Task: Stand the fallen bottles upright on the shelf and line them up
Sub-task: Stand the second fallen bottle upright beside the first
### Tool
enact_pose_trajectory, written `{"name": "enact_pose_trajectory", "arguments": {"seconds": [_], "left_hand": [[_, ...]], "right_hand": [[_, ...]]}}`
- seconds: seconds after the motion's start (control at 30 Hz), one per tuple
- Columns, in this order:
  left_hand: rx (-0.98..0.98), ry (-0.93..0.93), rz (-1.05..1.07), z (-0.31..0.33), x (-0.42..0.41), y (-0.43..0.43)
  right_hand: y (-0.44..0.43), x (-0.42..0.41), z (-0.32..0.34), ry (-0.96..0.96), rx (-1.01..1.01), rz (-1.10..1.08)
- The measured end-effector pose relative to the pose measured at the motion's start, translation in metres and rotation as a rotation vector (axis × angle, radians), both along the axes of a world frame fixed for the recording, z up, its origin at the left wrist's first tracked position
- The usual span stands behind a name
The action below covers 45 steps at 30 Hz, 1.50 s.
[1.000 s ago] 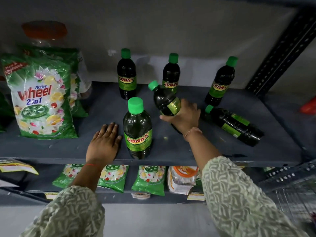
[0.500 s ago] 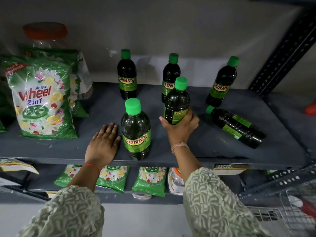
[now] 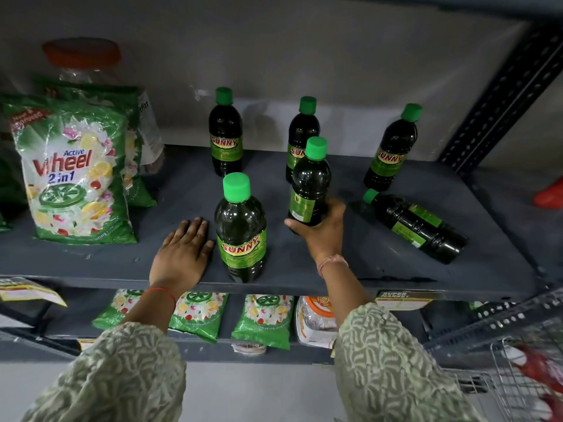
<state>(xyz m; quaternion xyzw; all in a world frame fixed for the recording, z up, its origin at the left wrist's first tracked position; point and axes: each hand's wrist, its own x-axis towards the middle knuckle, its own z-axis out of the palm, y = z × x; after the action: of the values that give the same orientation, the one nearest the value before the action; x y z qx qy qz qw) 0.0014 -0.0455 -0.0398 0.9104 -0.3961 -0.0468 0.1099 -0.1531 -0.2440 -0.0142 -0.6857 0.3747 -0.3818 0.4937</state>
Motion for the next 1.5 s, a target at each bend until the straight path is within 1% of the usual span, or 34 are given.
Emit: {"name": "enact_pose_trajectory", "arguments": {"seconds": [0.13, 0.2, 0.27, 0.3, 0.4, 0.43, 0.5, 0.57, 0.67, 0.77, 0.83, 0.9, 0.97, 1.03, 1.1, 1.3, 1.5], "left_hand": [[0.009, -0.008, -0.012, -0.002, 0.002, 0.0], [0.013, -0.01, -0.013, -0.003, 0.003, 0.0], [0.015, -0.017, -0.015, -0.004, 0.003, 0.0], [0.015, -0.021, -0.017, -0.004, 0.003, 0.0], [0.017, -0.012, -0.011, -0.003, 0.003, 0.0], [0.022, -0.007, -0.01, -0.003, 0.003, 0.0], [0.029, -0.009, -0.012, -0.003, 0.002, 0.0], [0.028, -0.01, -0.016, -0.002, 0.003, 0.0], [0.02, -0.008, -0.02, -0.003, 0.002, 0.0], [0.009, -0.004, -0.013, -0.003, 0.003, 0.0], [0.009, -0.009, -0.013, -0.003, 0.003, 0.0], [0.011, -0.006, -0.01, -0.003, 0.002, 0.0], [0.002, -0.003, -0.009, -0.003, 0.002, 0.0], [-0.003, 0.002, -0.009, -0.002, 0.002, 0.0], [-0.008, 0.003, -0.007, -0.002, 0.002, 0.0], [-0.017, 0.007, -0.008, -0.001, 0.001, -0.001], [-0.012, 0.009, -0.005, -0.001, 0.002, -0.001]], "right_hand": [[-0.027, -0.012, -0.005, -0.027, 0.192, 0.237], [-0.038, -0.017, -0.003, 0.029, 0.224, 0.352], [-0.045, -0.019, -0.002, 0.098, 0.227, 0.414], [-0.045, -0.018, -0.002, 0.124, 0.206, 0.4], [-0.029, -0.008, -0.002, 0.192, 0.052, 0.187], [-0.024, -0.005, -0.004, 0.15, 0.026, 0.136], [-0.015, -0.003, -0.004, 0.046, 0.049, 0.084], [-0.018, -0.005, -0.005, 0.045, 0.089, 0.098], [-0.031, -0.009, -0.004, 0.164, 0.119, 0.249], [-0.037, -0.012, 0.001, 0.225, 0.154, 0.406], [-0.037, -0.014, 0.003, 0.233, 0.149, 0.442], [-0.033, -0.014, 0.004, 0.175, 0.143, 0.43], [-0.028, -0.012, 0.002, 0.142, 0.099, 0.354], [-0.025, -0.009, -0.002, 0.182, 0.02, 0.29], [-0.024, -0.008, -0.005, 0.237, -0.015, 0.246], [-0.019, -0.007, -0.006, 0.295, -0.009, 0.231], [-0.012, -0.013, -0.014, 0.227, 0.061, 0.254]]}}
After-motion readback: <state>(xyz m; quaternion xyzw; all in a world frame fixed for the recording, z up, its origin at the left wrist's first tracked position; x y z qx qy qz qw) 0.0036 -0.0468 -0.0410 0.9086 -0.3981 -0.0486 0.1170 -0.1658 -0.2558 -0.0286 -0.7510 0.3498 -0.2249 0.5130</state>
